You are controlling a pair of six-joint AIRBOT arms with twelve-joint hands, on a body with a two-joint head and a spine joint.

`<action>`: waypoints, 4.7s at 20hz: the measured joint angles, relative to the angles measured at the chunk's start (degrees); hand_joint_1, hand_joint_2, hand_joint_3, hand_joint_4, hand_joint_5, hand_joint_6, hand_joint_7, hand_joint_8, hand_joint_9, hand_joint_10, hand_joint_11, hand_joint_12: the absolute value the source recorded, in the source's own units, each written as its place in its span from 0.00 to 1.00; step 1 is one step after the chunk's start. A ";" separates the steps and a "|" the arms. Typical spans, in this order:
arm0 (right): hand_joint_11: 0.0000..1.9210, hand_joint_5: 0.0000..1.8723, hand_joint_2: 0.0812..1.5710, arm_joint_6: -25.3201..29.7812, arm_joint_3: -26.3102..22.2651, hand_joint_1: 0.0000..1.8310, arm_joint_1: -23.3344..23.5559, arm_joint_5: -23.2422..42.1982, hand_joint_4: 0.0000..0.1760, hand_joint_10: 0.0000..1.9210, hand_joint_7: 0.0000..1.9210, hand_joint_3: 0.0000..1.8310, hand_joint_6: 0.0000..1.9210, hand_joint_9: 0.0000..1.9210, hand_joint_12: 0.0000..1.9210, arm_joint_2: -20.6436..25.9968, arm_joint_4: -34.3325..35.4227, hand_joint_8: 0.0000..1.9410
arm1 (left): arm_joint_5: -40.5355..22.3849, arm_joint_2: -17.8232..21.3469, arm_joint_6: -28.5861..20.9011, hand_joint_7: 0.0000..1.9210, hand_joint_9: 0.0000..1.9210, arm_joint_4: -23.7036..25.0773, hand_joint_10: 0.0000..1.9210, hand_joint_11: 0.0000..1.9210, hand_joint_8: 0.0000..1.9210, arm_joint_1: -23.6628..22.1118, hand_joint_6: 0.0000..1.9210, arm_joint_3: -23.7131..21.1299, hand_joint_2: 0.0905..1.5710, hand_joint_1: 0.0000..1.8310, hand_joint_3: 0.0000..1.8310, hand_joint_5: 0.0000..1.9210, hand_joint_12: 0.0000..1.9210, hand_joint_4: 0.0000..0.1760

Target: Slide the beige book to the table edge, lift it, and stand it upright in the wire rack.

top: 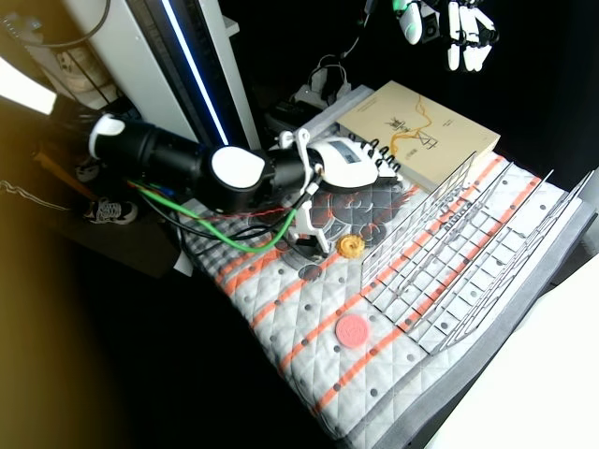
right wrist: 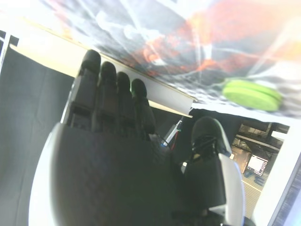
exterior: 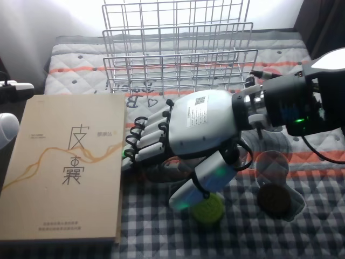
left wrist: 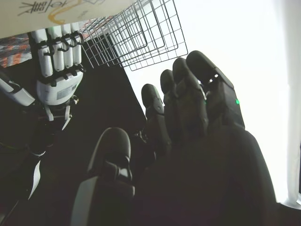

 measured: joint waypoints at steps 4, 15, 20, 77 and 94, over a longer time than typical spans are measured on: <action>0.09 0.07 0.77 0.00 1.16 0.00 0.44 -0.20 0.00 0.00 0.06 0.00 0.00 0.09 0.06 -1.01 0.09 0.00 | 0.00 -0.35 -0.46 0.24 0.21 0.15 0.00 0.00 0.00 -0.02 0.00 0.07 0.91 0.11 0.00 0.29 0.54 0.41; 0.13 0.07 0.76 0.00 4.13 0.00 1.07 -0.92 0.00 0.01 0.06 0.00 0.00 0.12 0.09 -4.76 0.70 0.00 | 0.52 -0.35 -0.81 0.25 0.21 0.17 0.00 0.00 0.00 0.00 0.00 0.22 0.92 0.09 0.00 0.29 0.51 0.41; 0.12 0.08 0.77 0.02 4.76 0.00 1.68 -0.92 0.00 0.00 0.08 0.00 0.00 0.11 0.08 -5.60 0.39 0.01 | 0.52 -0.35 -0.85 0.25 0.21 0.20 0.00 0.00 0.00 0.00 0.00 0.31 0.92 0.09 0.00 0.30 0.52 0.37; 0.07 0.07 0.77 -46.66 -26.34 0.02 -19.08 21.79 0.00 0.00 0.11 0.00 0.00 0.11 0.15 40.22 73.16 0.00 | 19.50 -23.69 -66.31 0.06 0.10 -6.64 0.01 0.00 0.00 7.76 0.00 31.45 0.55 0.27 0.00 0.04 0.53 0.13; 0.03 0.07 0.75 -46.66 -26.27 0.03 -20.46 21.64 0.00 0.00 0.11 0.00 0.00 0.12 0.25 39.74 74.25 0.00 | 31.45 -24.87 -74.93 0.15 0.20 8.04 0.01 0.00 0.01 2.32 0.00 37.42 0.50 0.26 0.00 0.00 0.69 0.25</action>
